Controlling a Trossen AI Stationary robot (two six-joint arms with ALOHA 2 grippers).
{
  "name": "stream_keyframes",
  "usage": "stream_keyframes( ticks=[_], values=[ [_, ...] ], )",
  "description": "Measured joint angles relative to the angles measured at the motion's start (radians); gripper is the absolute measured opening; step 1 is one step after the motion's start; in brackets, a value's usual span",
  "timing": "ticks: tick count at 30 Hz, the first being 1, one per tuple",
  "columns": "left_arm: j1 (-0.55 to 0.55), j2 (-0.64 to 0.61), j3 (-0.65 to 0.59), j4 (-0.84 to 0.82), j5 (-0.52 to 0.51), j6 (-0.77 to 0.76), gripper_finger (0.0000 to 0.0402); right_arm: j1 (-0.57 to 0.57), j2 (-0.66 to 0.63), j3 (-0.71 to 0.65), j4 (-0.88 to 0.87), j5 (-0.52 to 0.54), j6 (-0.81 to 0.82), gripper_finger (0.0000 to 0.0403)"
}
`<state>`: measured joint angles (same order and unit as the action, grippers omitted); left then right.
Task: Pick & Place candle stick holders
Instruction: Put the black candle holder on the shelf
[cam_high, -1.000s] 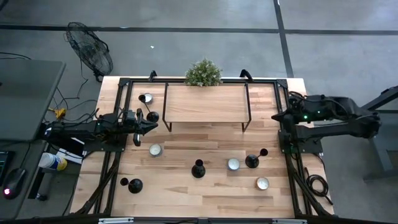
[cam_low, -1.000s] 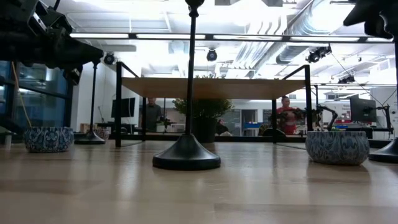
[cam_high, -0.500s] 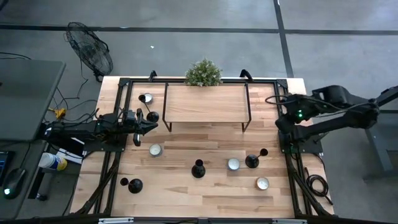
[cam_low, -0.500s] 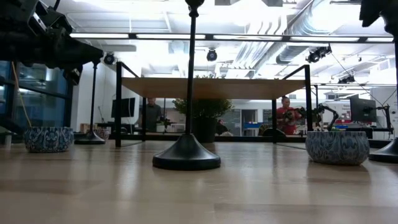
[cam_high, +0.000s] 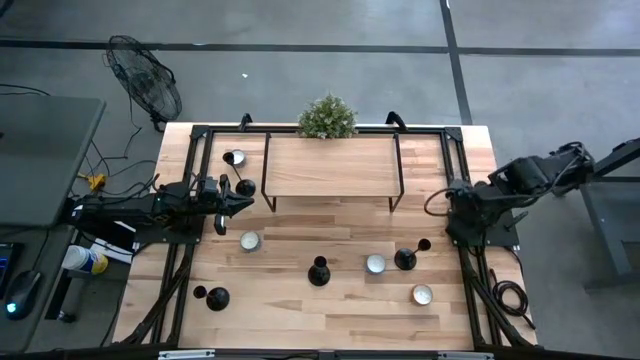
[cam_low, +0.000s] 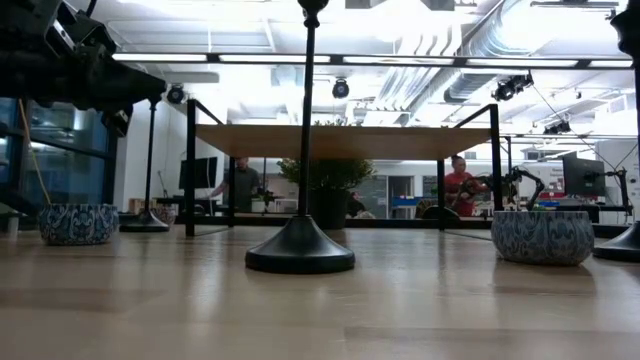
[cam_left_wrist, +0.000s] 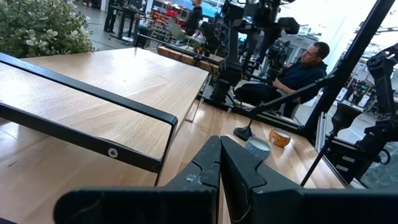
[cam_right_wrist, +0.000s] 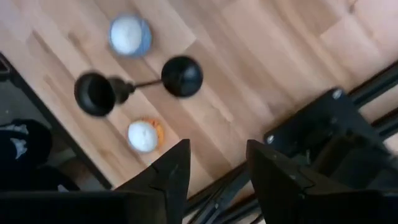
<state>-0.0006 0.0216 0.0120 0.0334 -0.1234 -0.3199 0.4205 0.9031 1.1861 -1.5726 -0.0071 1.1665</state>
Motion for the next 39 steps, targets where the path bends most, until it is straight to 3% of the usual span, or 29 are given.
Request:
stream_keyframes(
  ticks=[6,13,18,24,32,39],
  values=[
    [0.000,0.000,0.000,0.000,0.000,0.000,0.0001,0.066,0.009,-0.006,0.020,-0.011,0.132,0.0149],
    [0.000,0.000,0.000,0.000,0.000,0.000,0.0001,0.143,0.049,-0.006,0.074,-0.019,0.066,0.0149],
    [0.000,0.000,0.000,0.000,0.000,0.000,0.0001,0.135,0.072,-0.006,0.111,-0.042,0.025,0.0149],
    [0.000,0.000,0.000,0.000,0.000,0.000,0.0001,0.092,0.121,0.003,0.182,-0.044,-0.148,0.0149],
    [0.000,0.000,0.000,0.000,0.000,0.000,0.0001,0.055,0.162,0.066,0.174,0.040,-0.483,0.0149],
    [0.000,0.000,0.000,0.000,0.000,0.000,0.0001,0.028,0.196,0.069,0.172,0.036,-0.785,0.0149]
  ],
)
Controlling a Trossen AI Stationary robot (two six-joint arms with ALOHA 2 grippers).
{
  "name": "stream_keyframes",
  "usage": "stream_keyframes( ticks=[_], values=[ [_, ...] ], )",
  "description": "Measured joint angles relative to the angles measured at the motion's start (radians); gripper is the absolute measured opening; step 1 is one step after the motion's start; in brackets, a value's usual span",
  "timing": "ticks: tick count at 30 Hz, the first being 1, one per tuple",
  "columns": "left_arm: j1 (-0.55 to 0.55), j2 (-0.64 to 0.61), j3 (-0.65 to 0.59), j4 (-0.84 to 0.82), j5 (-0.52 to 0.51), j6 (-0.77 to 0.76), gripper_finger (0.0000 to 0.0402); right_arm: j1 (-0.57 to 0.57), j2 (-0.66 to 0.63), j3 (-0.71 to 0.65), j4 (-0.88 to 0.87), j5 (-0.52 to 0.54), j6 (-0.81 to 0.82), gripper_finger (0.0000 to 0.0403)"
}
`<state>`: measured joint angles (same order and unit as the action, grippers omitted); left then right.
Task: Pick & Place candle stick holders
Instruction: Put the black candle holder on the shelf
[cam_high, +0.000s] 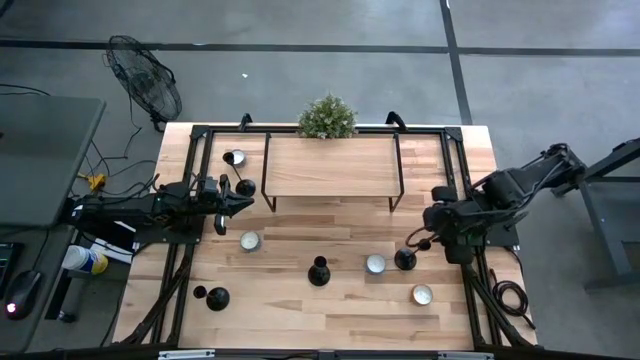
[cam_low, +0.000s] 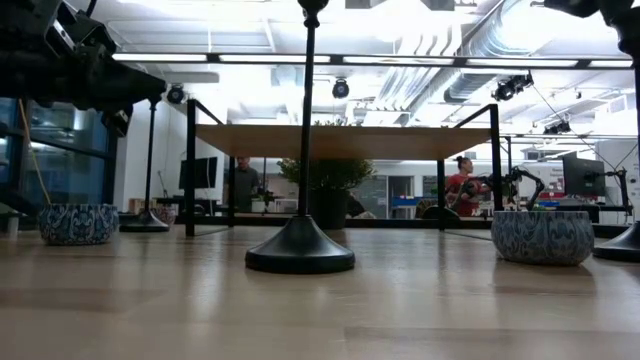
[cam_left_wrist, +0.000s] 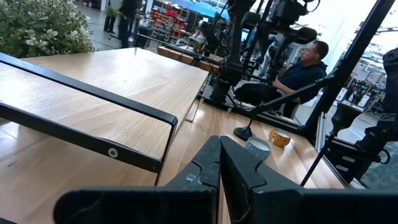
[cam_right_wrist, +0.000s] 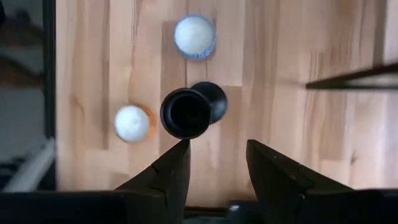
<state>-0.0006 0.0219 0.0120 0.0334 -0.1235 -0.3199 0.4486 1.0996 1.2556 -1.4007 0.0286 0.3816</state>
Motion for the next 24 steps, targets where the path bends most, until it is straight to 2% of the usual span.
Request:
stream_keyframes(
  ticks=[7,24],
  values=[
    [0.000,0.000,0.000,0.000,0.000,0.000,0.0001,-0.031,0.041,0.000,0.031,-0.006,-0.174,0.0149],
    [0.000,0.000,0.000,0.000,0.000,0.000,0.0001,-0.037,0.100,0.000,0.066,-0.012,-0.354,0.0149]
  ],
)
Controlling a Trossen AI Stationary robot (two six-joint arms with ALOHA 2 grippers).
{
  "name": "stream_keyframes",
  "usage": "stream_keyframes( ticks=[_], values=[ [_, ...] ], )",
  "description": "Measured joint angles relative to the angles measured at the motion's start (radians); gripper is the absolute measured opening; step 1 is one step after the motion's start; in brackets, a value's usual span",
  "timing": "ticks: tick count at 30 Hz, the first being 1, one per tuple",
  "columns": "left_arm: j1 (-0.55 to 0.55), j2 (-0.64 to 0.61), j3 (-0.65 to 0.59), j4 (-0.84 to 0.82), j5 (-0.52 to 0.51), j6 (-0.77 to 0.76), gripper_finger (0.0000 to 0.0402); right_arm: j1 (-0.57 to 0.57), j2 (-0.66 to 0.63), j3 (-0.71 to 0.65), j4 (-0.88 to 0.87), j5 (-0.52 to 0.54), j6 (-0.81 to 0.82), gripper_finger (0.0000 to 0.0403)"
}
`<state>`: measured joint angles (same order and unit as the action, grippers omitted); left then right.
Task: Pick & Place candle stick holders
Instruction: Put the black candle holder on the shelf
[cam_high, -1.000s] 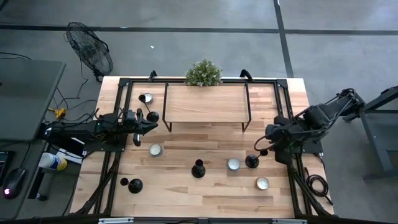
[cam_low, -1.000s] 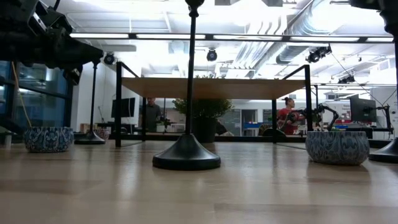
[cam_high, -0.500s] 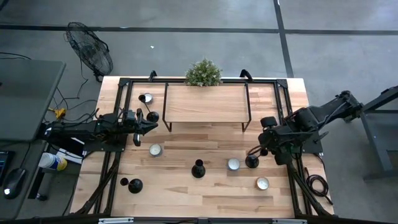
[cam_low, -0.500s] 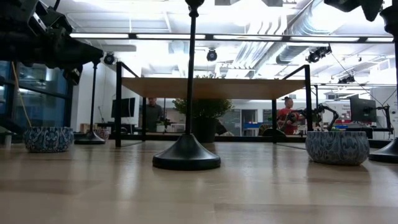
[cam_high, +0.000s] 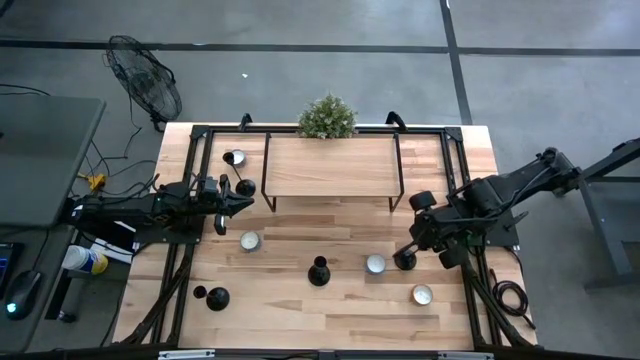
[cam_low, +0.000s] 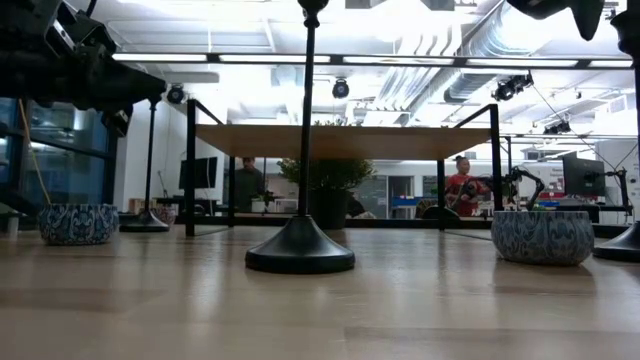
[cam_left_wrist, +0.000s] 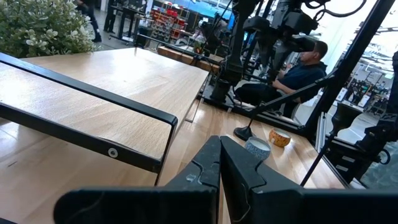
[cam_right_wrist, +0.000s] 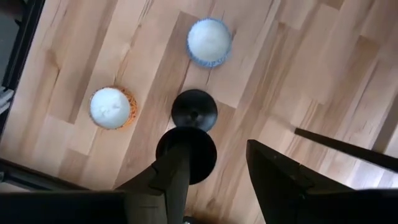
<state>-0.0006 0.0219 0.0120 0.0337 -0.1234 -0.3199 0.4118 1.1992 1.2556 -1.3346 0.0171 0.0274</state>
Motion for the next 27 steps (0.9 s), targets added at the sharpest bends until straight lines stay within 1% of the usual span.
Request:
stream_keyframes(
  ticks=[4,12,19,23,27],
  values=[
    [0.000,0.000,0.000,0.000,0.000,0.000,0.0001,0.000,0.000,0.000,0.000,-0.005,-0.010,0.0146],
    [0.000,0.000,0.000,0.000,0.000,0.000,0.0001,0.000,0.021,0.000,-0.015,-0.027,-0.038,0.0116],
    [0.000,0.000,0.000,0.000,0.000,0.000,0.0001,0.000,0.033,0.000,-0.011,-0.007,-0.055,0.0094],
    [0.000,0.000,0.000,0.000,0.000,0.000,0.0001,0.000,0.032,0.000,-0.020,-0.020,-0.055,0.0074],
    [0.000,0.000,0.000,0.000,0.000,0.000,0.0001,0.000,0.032,0.000,-0.033,-0.043,-0.055,0.0040]
  ],
)
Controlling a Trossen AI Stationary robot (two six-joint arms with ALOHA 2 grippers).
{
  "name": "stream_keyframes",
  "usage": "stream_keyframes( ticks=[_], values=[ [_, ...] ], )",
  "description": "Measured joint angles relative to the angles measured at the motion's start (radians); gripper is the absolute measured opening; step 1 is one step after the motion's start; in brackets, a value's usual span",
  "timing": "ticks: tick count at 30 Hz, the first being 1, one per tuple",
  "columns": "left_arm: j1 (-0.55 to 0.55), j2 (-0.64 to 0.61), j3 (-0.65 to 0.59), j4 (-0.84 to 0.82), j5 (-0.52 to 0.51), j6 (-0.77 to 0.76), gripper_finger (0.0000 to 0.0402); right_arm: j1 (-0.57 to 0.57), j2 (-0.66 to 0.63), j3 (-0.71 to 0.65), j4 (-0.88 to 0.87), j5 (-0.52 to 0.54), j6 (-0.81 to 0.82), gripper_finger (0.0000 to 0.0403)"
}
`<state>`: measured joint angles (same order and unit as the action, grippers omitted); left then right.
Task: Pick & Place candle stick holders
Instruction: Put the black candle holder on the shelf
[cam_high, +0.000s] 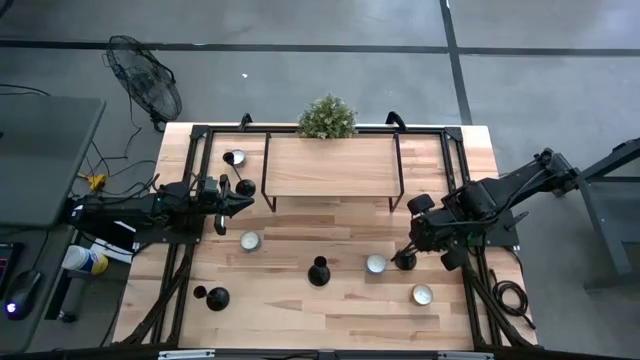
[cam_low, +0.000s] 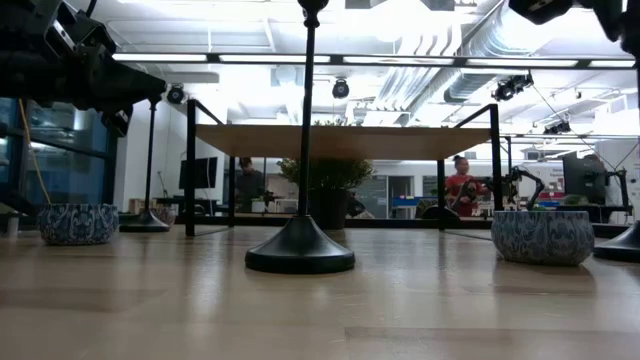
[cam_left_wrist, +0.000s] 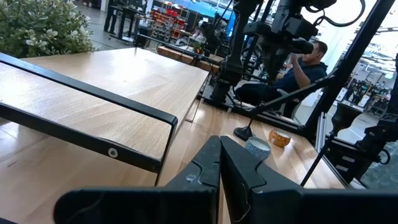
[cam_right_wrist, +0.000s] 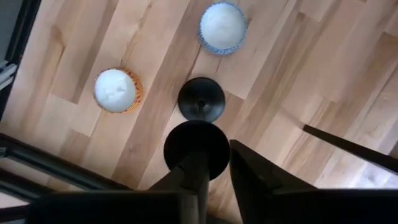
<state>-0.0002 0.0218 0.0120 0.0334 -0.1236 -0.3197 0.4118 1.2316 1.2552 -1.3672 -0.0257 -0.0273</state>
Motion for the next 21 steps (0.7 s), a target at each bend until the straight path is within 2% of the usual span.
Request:
stream_keyframes(
  ticks=[4,11,16,21],
  values=[
    [0.000,0.000,0.000,0.000,0.000,0.000,0.0001,0.000,0.000,0.000,0.000,-0.016,0.004,0.0009],
    [0.000,0.000,0.000,0.000,0.000,0.000,0.0001,-0.004,-0.003,0.018,-0.011,-0.039,0.099,0.0004],
    [0.000,0.000,0.000,0.000,0.000,0.000,0.0001,-0.044,0.000,0.122,-0.075,-0.049,0.185,0.0001],
    [0.000,0.000,0.000,0.000,0.000,0.000,0.0001,-0.109,0.037,0.293,-0.194,-0.072,0.267,0.0000]
  ],
)
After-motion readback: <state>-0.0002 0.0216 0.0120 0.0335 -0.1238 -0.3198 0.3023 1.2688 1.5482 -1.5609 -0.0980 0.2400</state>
